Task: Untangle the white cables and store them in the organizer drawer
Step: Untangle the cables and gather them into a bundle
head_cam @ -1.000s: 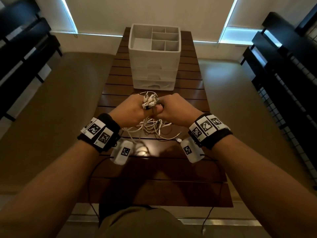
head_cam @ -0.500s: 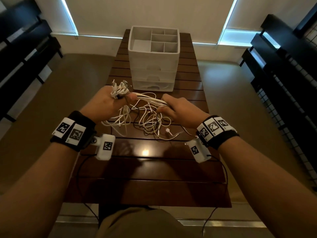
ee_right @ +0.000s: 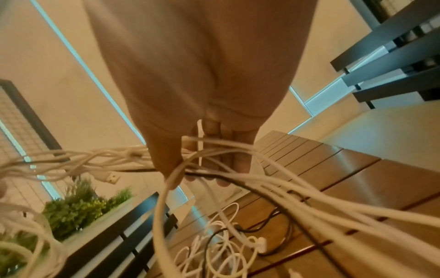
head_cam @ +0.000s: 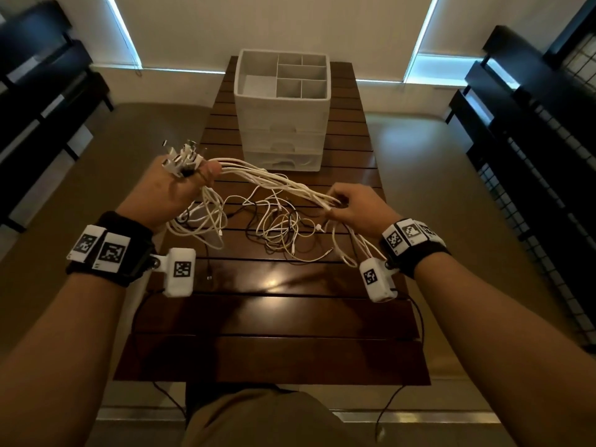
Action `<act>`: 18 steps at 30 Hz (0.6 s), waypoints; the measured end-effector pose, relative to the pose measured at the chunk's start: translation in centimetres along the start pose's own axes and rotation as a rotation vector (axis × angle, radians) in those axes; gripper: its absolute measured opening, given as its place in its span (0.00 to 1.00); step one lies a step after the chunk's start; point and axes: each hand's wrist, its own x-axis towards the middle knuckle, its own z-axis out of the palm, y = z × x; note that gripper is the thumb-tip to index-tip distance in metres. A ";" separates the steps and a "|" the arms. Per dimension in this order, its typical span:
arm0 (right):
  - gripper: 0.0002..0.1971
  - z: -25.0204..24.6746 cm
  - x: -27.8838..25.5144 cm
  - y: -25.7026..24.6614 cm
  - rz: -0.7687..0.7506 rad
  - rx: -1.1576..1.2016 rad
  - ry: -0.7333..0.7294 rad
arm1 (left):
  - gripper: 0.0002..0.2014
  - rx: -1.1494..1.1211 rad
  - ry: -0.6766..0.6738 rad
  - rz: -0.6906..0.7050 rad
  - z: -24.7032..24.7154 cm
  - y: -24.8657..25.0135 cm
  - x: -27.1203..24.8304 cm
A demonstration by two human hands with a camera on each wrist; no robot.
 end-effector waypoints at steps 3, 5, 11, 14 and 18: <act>0.08 0.1 0.1 0.7 -0.001 -0.109 -0.042 | 0.18 -0.026 0.010 -0.040 -0.1 -0.5 -0.1; 0.11 -0.2 0.1 1.2 0.037 -0.129 -0.081 | 0.19 -0.030 0.019 -0.060 -0.2 -0.8 -0.3; 0.10 -2.0 0.7 2.8 0.136 0.092 0.163 | 0.20 -0.131 0.057 -0.114 -0.6 -1.7 -0.3; 0.08 -2.1 0.7 2.9 0.230 0.344 0.284 | 0.20 -0.151 0.055 -0.128 -0.5 -1.8 -0.3; 0.03 -2.3 0.3 3.2 0.539 1.012 0.404 | 0.19 -0.226 0.055 -0.185 -0.3 -1.9 -0.5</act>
